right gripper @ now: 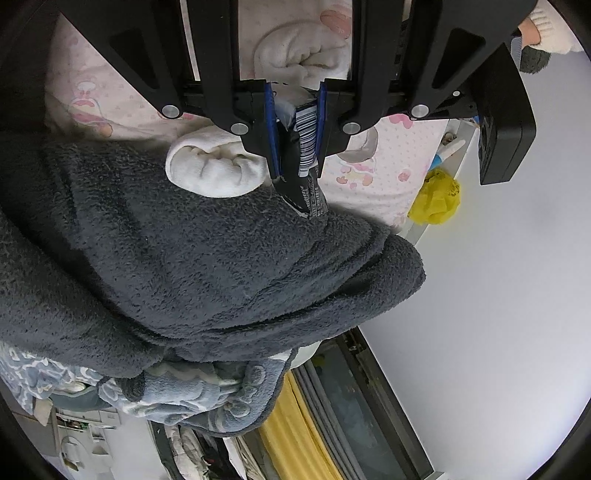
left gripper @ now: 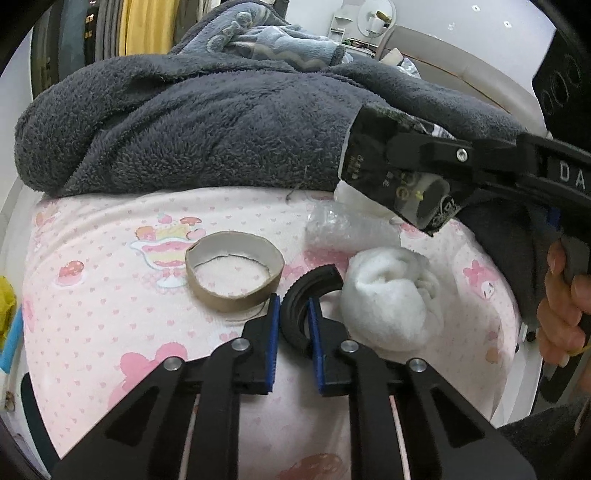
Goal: Collect trash
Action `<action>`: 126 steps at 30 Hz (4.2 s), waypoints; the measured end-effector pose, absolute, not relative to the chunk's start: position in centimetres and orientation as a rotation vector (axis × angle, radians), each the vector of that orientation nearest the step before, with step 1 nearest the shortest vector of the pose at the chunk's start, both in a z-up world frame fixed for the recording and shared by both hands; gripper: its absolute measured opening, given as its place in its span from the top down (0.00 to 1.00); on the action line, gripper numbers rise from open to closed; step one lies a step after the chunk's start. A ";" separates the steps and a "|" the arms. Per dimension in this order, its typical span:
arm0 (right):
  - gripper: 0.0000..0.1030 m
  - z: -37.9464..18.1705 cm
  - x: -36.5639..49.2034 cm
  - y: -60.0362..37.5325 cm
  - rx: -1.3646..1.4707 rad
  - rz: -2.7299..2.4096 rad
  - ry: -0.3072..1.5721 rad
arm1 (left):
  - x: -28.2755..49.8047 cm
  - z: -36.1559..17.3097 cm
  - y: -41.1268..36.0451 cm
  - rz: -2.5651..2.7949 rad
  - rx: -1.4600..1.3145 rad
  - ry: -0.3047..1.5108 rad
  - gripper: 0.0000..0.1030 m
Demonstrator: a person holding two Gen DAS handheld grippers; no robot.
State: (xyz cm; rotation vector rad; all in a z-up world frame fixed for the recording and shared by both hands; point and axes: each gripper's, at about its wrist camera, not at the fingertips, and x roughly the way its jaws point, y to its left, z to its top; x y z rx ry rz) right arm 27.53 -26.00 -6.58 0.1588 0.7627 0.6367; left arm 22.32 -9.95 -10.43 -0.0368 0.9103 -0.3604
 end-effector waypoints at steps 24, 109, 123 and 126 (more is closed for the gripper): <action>0.84 -3.4 26.4 -20.0 0.169 0.719 0.746 | 19.4 -6.2 -2.7 -0.322 -0.098 0.801 0.84; 0.83 -23.6 18.8 18.5 -0.277 0.876 1.300 | 7.6 -14.4 30.9 0.094 -0.378 1.121 0.28; 0.77 -27.1 17.7 19.4 -0.375 0.819 1.374 | 5.8 -8.7 32.2 0.108 -0.348 0.922 0.37; 0.56 -27.2 17.6 19.2 -0.400 0.797 1.368 | 5.7 -7.6 32.1 0.103 -0.336 0.880 0.37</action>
